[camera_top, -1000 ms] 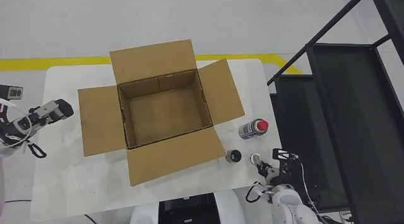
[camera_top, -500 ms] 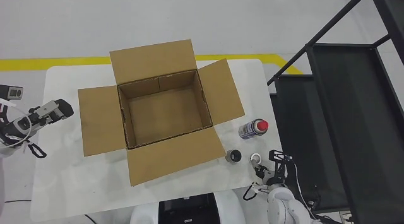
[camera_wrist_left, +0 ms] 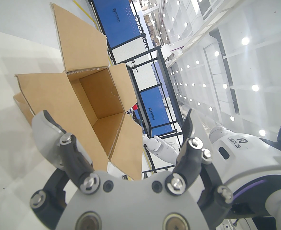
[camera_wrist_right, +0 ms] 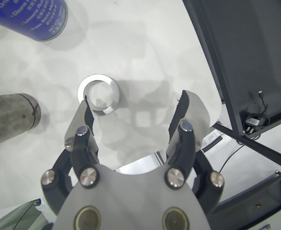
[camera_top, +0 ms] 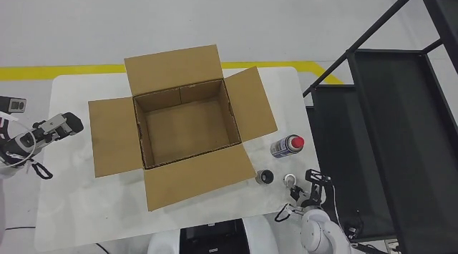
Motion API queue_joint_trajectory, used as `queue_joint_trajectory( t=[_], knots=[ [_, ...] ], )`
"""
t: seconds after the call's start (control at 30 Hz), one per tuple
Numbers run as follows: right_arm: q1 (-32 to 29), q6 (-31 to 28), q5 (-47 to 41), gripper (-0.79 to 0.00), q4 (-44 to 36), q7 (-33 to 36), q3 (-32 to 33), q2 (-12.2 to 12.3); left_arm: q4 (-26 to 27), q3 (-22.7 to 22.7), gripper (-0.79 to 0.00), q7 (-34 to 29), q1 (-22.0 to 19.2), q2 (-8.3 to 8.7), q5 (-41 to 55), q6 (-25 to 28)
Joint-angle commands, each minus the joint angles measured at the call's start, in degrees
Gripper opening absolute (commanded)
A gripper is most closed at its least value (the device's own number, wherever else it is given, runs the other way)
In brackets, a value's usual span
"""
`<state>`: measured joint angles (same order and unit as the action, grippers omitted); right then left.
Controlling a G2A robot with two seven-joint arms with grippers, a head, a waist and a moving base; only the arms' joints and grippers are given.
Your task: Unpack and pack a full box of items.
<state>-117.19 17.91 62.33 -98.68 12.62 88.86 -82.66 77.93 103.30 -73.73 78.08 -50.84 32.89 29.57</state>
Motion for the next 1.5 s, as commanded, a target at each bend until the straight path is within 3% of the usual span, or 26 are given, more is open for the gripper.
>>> queue_joint_trajectory(
  t=[0.0,0.07,0.23,0.33,0.43,0.57,0.6,0.63,0.9,1.07,1.47],
  knots=[
    [0.28,-0.04,-0.45,-0.139,0.03,0.05,0.02,0.0,0.0,0.0,0.0,0.0,0.0,0.0,0.0,0.0],
    [0.61,0.15,-0.84,-0.157,0.17,0.23,0.0,0.0,0.0,0.0,0.0,0.0,0.0,0.0,0.0,0.0],
    [1.51,0.88,-2.02,-0.289,1.07,0.42,0.06,-0.03,0.0,0.0,0.0,0.0,0.0,0.0,0.0,0.0],
    [1.91,1.31,-3.07,-0.299,1.5,0.52,0.03,-0.07,0.0,0.0,0.0,0.0,0.0,0.0,0.0,0.0],
    [2.27,1.55,-2.89,-0.246,2.31,0.76,-0.09,-0.04,0.0,0.0,0.0,0.0,0.0,0.0,0.0,0.0],
    [2.72,1.74,-2.77,-0.259,2.86,0.96,-0.56,-0.02,0.0,0.0,0.0,0.0,0.0,0.0,0.0,0.0],
    [2.79,1.77,-2.78,-0.299,2.94,0.98,-0.62,-0.02,0.0,0.0,0.0,0.0,0.0,0.0,0.0,0.0],
    [2.9,1.69,-2.56,-0.394,3.11,1.05,-0.75,0.0,0.0,0.0,0.0,0.0,0.0,0.0,0.0,0.0],
    [4.26,1.33,-2.85,-0.545,4.17,2.03,-1.35,0.08,0.0,0.0,0.0,0.0,0.0,0.0,0.0,0.0],
    [5.04,0.95,-4.24,-0.776,3.56,2.49,-1.23,0.12,0.0,0.0,0.0,0.0,0.0,0.0,0.0,0.0],
    [3.97,-0.69,-11.2,-0.785,-0.49,3.81,1.58,0.34,0.0,0.0,0.0,0.0,0.0,0.0,0.0,0.0]
  ],
)
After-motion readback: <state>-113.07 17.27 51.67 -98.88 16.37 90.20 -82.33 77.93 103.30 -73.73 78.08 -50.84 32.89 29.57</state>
